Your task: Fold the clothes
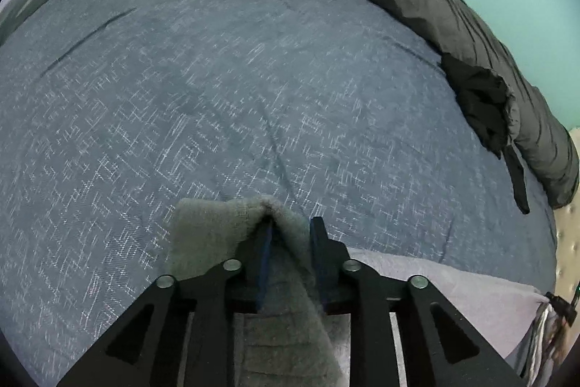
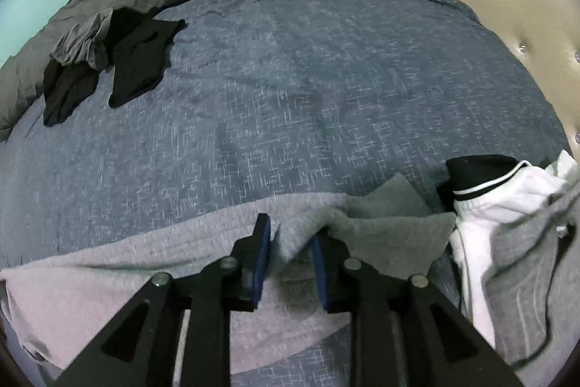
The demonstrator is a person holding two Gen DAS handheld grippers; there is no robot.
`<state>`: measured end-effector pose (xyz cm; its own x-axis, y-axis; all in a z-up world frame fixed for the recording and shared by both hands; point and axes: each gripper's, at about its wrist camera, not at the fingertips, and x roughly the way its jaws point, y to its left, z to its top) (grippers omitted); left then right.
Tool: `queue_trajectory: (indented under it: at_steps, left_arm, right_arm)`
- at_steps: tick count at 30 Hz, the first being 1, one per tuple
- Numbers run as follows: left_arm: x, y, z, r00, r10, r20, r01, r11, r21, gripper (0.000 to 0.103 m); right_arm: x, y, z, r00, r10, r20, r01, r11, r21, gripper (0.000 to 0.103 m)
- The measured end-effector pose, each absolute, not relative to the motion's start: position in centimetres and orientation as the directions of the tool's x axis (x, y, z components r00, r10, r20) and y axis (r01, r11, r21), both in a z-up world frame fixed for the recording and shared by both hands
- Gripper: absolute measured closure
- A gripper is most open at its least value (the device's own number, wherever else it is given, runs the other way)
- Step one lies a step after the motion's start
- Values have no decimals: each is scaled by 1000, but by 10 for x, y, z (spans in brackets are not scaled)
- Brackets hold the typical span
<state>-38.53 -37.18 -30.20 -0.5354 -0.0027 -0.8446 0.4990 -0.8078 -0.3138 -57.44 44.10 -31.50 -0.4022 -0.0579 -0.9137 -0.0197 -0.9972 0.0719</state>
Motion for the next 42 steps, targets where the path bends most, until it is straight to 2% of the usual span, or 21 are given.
queue_trajectory:
  at_steps: [3, 5, 7, 9, 14, 16, 20, 23, 26, 28, 31, 37, 42]
  left_arm:
    - [-379, -369, -291, -558, -29, -829, 488, -820, -300, 67]
    - [-375, -366, -282, -566, -45, -823, 475, -833, -281, 61]
    - [-372, -366, -276, -570, -54, -820, 471, -839, -272, 60]
    - [-367, -369, -269, -579, -61, -813, 478, -833, -278, 60]
    - [-352, -370, -262, -593, -67, -802, 471, -837, -278, 55]
    - [-344, -370, -263, -599, -62, -798, 463, -840, -282, 55]
    - [-329, -365, -270, -611, -46, -790, 448, -843, -297, 55]
    - [-318, -356, -278, -614, -43, -788, 443, -845, -300, 55]
    - [-313, -344, -281, -626, -25, -779, 409, -862, -301, 55]
    - [-310, -336, -282, -637, -20, -771, 391, -870, -301, 55]
    - [-307, -328, -284, -653, 6, -758, 374, -867, -329, 55]
    - [-299, -315, -287, -678, 28, -735, 356, -862, -361, 54]
    - [-283, -297, -292, -704, 38, -709, 343, -856, -387, 52]
  right_arm:
    - [-576, 444, -310, -411, -99, -906, 1, -994, 108, 77]
    - [-577, 444, -305, -407, -116, -906, 17, -993, 119, 68]
    - [-578, 437, -298, -420, -111, -901, 43, -994, 102, 65]
    - [-579, 435, -294, -416, -128, -900, 48, -992, 119, 53]
    - [-573, 442, -287, -422, -205, -883, 37, -977, 209, 39]
    - [-568, 448, -286, -436, -213, -874, 46, -976, 215, 39]
    - [-566, 469, -289, -423, -295, -857, -35, -940, 340, 39]
    - [-565, 468, -284, -416, -329, -848, -37, -925, 377, 32]
    - [-565, 457, -281, -385, -289, -876, 2, -950, 313, 32]
    - [-567, 457, -280, -379, -310, -872, -4, -942, 337, 32]
    - [-568, 455, -282, -359, -321, -876, -1, -939, 345, 23]
    - [-559, 462, -282, -422, -264, -867, -11, -955, 296, 22]
    - [-533, 473, -316, -435, -236, -869, -44, -958, 282, 22]
